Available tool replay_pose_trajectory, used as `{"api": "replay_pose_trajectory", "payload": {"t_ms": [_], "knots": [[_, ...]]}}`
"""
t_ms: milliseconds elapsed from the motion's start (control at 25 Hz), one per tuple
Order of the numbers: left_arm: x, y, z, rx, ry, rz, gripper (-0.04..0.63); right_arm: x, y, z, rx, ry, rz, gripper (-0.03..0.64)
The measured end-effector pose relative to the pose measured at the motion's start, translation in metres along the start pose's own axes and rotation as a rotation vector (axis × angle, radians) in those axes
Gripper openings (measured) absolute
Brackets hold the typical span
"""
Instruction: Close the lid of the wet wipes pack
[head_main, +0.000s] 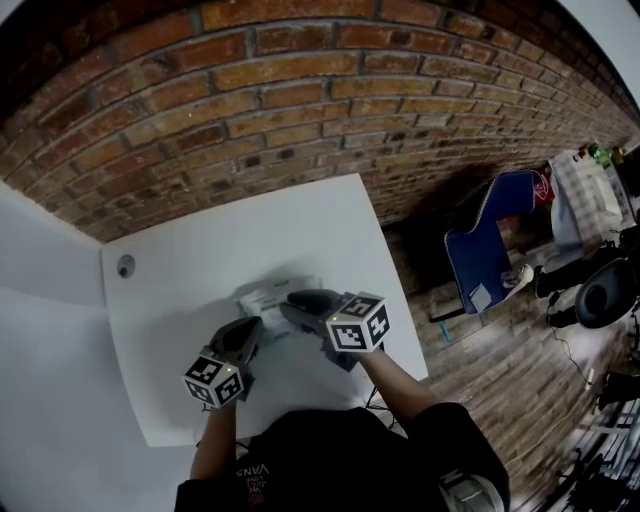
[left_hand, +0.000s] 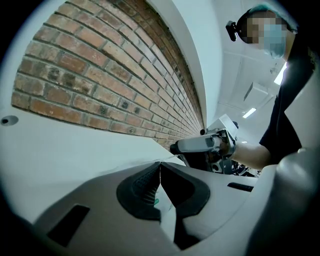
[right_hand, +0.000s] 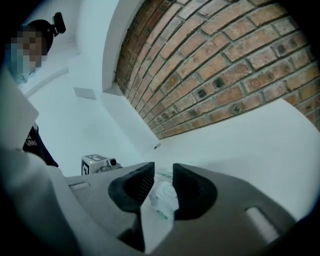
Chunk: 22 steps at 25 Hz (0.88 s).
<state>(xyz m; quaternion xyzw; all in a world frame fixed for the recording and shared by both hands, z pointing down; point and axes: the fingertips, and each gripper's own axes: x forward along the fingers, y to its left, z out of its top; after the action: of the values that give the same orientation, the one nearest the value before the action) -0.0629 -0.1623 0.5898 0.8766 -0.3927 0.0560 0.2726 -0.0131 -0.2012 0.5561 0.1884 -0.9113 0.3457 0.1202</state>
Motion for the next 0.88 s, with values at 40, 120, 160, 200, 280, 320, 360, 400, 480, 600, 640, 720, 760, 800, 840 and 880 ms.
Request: {"api": "replay_pose_trajectory", "payload": {"t_ms": [40,120,160,200,280,320,360,400,480,600,640,720,760,800,840,880], "knots": [[-0.001,0.0,0.0,0.0,-0.001,0.001,-0.002,0.002,-0.001,-0.004,0.007,0.011,-0.004,0.094],[-0.002,0.0,0.0,-0.001,-0.001,0.002,-0.002,0.004,-0.004,-0.012,0.013,0.026,-0.013,0.015],[-0.002,0.0,-0.001,-0.001,0.0,0.002,-0.002,0.005,-0.006,-0.015,0.008,0.032,-0.022,0.014],[-0.003,0.0,-0.002,-0.001,0.001,0.003,-0.002,0.005,-0.007,-0.018,-0.007,0.037,-0.035,0.014],[-0.004,-0.001,-0.004,-0.002,0.004,0.006,-0.002,0.006,-0.007,-0.022,-0.056,0.049,-0.061,0.014],[-0.004,0.0,-0.005,-0.004,0.005,0.007,-0.002,0.007,-0.007,-0.023,-0.077,0.053,-0.07,0.014],[-0.004,0.0,-0.006,-0.005,0.006,0.008,-0.002,0.008,-0.007,-0.025,-0.089,0.054,-0.074,0.014],[-0.005,0.0,-0.006,-0.006,0.007,0.01,-0.002,0.009,-0.006,-0.027,-0.092,0.053,-0.076,0.014],[-0.005,0.0,-0.007,-0.009,0.009,0.011,-0.002,0.011,-0.006,-0.03,-0.092,0.051,-0.083,0.014],[-0.004,0.0,-0.008,-0.011,0.01,0.01,-0.002,0.013,-0.007,-0.035,-0.109,0.055,-0.106,0.0],[-0.004,0.0,-0.009,-0.011,0.009,0.01,-0.002,0.013,-0.007,-0.036,-0.11,0.054,-0.11,0.0],[-0.003,0.0,-0.009,-0.011,0.009,0.009,-0.002,0.013,-0.007,-0.038,-0.101,0.045,-0.112,0.0],[-0.002,0.0,-0.01,-0.011,0.01,0.008,-0.002,0.013,-0.008,-0.039,-0.096,0.04,-0.113,0.0],[-0.002,0.0,-0.01,-0.012,0.011,0.007,-0.002,0.013,-0.008,-0.039,-0.095,0.036,-0.116,-0.001],[-0.001,0.0,-0.011,-0.014,0.013,0.007,-0.002,0.013,-0.009,-0.04,-0.1,0.036,-0.121,-0.002],[0.0,0.0,-0.011,-0.015,0.014,0.006,-0.002,0.013,-0.009,-0.041,-0.108,0.039,-0.127,-0.002]]}}
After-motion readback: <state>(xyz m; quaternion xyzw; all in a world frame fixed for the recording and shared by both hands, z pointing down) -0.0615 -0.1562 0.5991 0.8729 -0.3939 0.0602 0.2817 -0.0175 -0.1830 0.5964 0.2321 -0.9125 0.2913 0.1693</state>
